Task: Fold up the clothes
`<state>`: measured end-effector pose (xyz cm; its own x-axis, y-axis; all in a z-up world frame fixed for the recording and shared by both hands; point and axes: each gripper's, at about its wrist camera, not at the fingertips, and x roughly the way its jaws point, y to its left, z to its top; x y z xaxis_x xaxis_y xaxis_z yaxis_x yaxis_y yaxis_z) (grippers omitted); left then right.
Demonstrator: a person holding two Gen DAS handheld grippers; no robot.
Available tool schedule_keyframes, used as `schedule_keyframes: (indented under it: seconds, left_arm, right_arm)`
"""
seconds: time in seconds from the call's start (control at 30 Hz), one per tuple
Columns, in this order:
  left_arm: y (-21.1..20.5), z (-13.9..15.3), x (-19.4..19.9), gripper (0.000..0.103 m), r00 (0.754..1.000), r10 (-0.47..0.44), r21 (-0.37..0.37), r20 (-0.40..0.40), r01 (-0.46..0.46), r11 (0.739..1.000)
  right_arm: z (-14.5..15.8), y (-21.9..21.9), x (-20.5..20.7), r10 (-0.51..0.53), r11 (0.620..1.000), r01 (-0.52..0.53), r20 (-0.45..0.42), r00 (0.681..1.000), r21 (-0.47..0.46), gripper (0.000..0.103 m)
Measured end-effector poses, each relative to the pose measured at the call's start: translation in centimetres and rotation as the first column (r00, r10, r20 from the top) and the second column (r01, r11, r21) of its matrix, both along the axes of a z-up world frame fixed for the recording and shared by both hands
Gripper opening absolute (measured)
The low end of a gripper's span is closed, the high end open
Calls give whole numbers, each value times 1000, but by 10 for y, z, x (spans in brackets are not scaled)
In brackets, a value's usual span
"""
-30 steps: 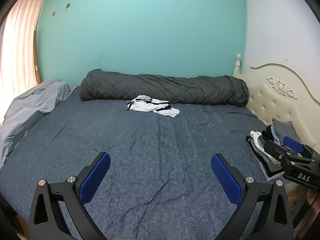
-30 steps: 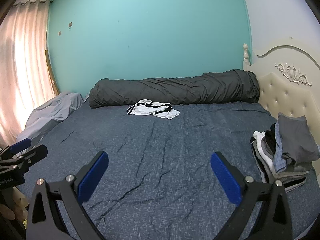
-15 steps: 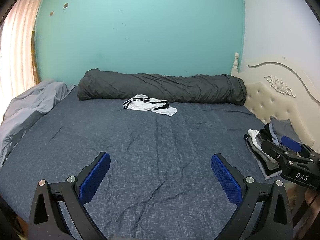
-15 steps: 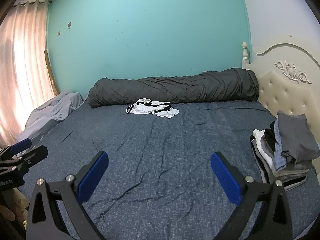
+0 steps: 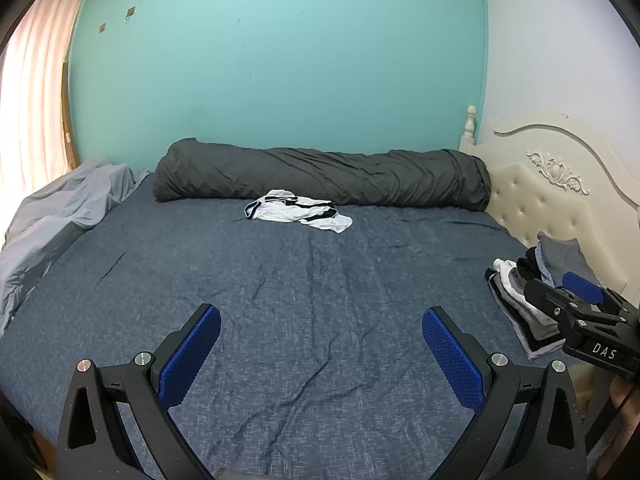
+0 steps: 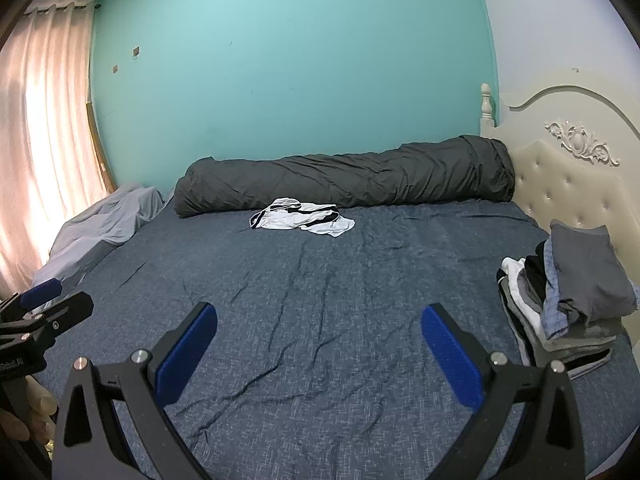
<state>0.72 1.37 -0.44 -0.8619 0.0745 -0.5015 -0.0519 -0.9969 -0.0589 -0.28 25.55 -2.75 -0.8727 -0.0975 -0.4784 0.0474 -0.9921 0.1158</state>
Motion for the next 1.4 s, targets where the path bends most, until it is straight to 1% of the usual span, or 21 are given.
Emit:
schedule_keyframes:
  seconds: [0.5,0.97,1.4]
  left_arm:
    - [1,7,0,103,1000,-7,0,-3,7,1000]
    - [3,2,-1,103,1000,-13,4,2,13,1000]
    - [3,4,-3,103,1000,-14,7,4,14,1000]
  right_arm:
    - [6,-1,1,1,1000,-1,-5,1000,0,103]
    - [4,4,1,-4,1000,4,-4,1000,-6,103]
    - [4,5,1,-8,1000,8,-6,1000,-4,103]
